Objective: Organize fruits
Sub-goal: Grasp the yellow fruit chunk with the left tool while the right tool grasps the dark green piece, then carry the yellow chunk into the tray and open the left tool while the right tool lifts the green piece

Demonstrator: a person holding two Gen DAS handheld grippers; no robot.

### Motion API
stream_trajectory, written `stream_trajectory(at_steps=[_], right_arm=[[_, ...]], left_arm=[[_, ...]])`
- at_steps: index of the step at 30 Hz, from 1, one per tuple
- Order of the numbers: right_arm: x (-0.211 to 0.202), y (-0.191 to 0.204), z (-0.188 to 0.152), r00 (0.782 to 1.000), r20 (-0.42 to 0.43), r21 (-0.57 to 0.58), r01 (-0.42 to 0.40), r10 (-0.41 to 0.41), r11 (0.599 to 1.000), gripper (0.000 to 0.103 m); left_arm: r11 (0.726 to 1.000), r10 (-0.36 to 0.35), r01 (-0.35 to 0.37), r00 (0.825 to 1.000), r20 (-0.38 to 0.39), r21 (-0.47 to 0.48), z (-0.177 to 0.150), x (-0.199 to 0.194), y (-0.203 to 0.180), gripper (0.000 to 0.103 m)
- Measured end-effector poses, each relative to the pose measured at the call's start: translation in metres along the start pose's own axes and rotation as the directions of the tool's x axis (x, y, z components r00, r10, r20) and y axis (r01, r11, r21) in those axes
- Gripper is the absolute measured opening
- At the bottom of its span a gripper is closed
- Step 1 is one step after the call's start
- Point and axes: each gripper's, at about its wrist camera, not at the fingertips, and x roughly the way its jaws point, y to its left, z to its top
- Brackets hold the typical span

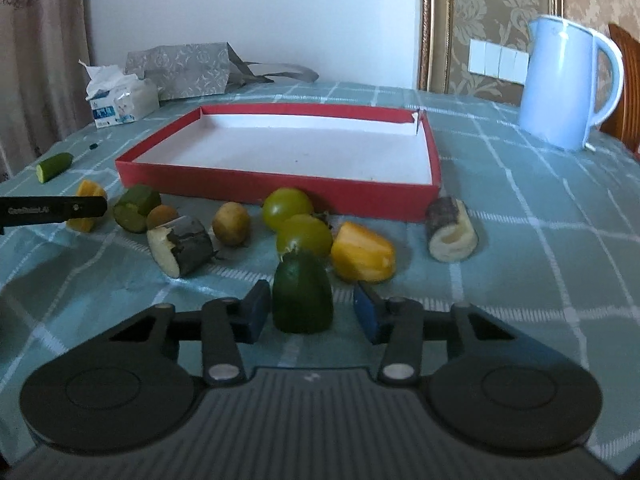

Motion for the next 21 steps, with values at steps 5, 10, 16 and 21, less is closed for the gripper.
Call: stream_trajectory(at_steps=[5, 10, 16, 21], right_arm=[[0.003, 0.008, 0.000, 1.000, 0.011, -0.042, 0.021, -0.020, 0.999, 0.030], [0.001, 0.007, -0.001, 1.000, 0.021, -0.032, 0.017, -0.016, 0.999, 0.030], [-0.008, -0.006, 0.000, 0.999, 0.041, 0.037, -0.024, 0.023, 0.999, 0.030], [-0.017, -0.013, 0.006, 0.996, 0.089, 0.064, -0.021, 0.016, 0.998, 0.030]], left_arm=[[1.000, 0.002, -0.002, 1.000, -0.004, 0.013, -0.001, 0.001, -0.001, 0.038], [1.000, 0.003, -0.003, 1.000, 0.001, 0.013, -0.001, 0.000, -0.003, 0.038], [1.000, 0.013, -0.014, 1.000, 0.014, 0.014, 0.001, -0.006, -0.005, 0.038], [0.999, 0.002, -0.004, 0.999, 0.050, 0.042, 0.014, -0.018, -0.013, 0.038]])
